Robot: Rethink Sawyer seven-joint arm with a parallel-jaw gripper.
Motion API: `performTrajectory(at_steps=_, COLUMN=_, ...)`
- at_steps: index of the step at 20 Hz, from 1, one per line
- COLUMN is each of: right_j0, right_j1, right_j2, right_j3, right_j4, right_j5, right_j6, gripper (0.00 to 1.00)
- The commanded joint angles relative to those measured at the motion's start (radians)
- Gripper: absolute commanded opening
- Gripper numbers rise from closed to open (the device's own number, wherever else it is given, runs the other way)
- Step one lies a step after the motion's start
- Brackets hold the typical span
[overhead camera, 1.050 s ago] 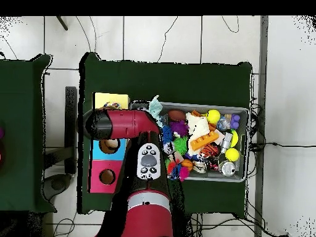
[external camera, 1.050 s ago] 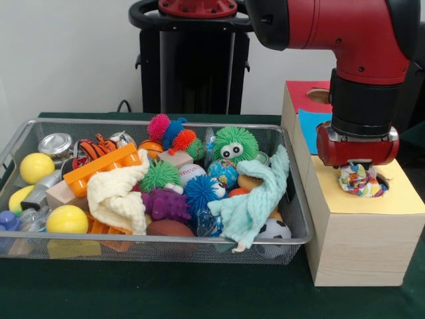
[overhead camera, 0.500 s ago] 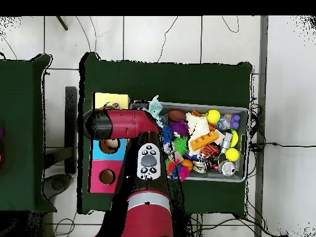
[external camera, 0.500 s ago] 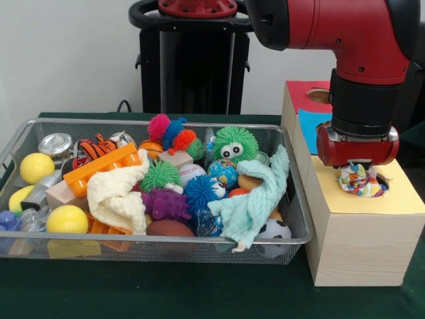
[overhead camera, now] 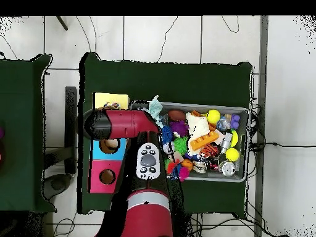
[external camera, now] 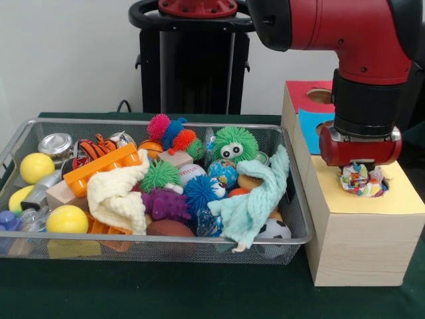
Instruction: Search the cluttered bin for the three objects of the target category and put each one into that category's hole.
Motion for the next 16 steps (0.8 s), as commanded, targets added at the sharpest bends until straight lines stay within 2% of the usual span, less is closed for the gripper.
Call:
performTrajectory(at_steps=1, right_j0=-0.086, right_j1=0.083, right_j2=-0.039, right_j3=0.148, right_j4=-0.107, right_j5=0.187, right_j6=-0.003, gripper=1.0)
performTrajectory(at_steps=12, right_j0=-0.079, right_j1=0.08, right_j2=-0.052, right_j3=0.14, right_j4=-0.105, right_j5=0.209, right_j6=0.004, gripper=1.0)
performTrajectory(at_steps=16, right_j0=-0.086, right_j1=0.074, right_j2=-0.044, right_j3=0.152, right_j4=-0.109, right_j5=0.178, right_j6=-0.001, gripper=1.0)
